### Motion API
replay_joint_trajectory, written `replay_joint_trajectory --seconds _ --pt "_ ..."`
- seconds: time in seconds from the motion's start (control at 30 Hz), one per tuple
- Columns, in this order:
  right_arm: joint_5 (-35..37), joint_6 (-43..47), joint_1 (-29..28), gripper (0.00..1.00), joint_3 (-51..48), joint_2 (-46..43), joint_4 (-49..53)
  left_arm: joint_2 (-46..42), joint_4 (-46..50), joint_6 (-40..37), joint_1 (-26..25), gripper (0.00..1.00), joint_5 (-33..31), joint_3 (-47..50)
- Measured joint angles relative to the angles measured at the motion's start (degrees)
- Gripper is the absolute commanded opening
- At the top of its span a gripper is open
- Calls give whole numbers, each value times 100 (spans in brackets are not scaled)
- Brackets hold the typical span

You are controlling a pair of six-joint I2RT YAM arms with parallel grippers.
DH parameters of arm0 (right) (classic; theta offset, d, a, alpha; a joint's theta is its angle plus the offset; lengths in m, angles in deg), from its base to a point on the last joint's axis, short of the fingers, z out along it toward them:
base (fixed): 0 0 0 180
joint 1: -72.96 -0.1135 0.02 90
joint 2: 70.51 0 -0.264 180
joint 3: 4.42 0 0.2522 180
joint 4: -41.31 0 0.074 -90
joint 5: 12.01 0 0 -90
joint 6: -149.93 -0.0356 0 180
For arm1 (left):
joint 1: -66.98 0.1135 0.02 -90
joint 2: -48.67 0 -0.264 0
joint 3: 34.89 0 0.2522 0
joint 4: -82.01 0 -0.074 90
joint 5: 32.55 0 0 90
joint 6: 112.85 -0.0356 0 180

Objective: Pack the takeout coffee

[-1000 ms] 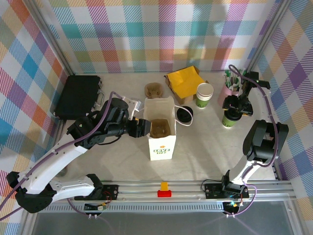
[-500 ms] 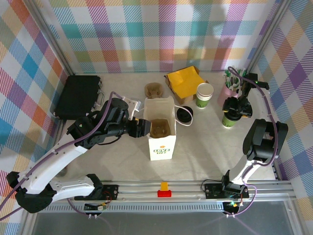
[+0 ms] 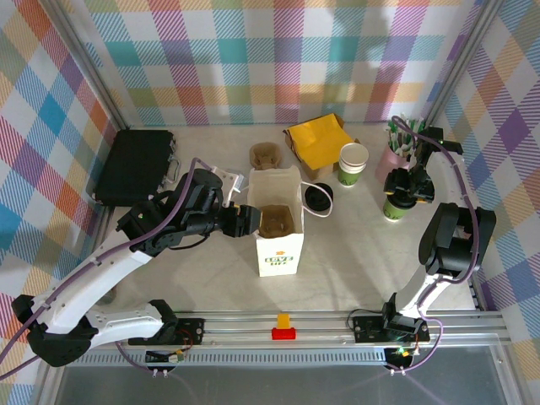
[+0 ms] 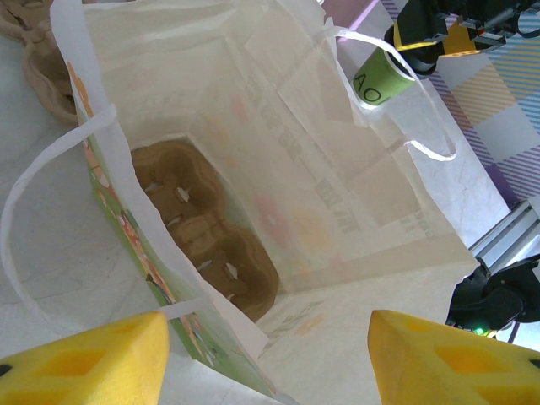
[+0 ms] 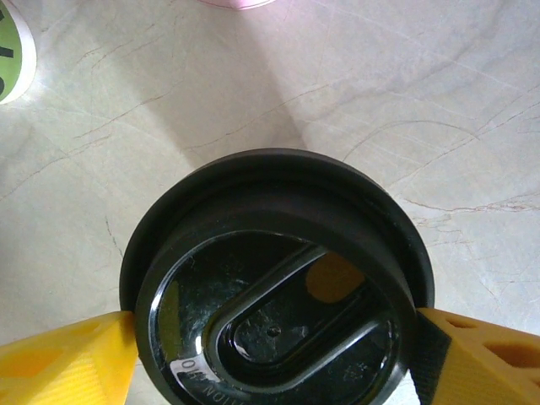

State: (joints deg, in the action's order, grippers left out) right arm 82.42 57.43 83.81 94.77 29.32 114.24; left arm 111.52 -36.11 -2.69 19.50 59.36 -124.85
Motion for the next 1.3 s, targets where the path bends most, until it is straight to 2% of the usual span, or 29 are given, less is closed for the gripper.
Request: replay_joint_trajectory --seconds 0.33,1.3 --pt "-7 0 -2 77 0 13 -39 31 -2 0 2 63 11 4" --pt "205 46 -155 78 -229 -94 -278 59 -4 15 50 63 17 31"
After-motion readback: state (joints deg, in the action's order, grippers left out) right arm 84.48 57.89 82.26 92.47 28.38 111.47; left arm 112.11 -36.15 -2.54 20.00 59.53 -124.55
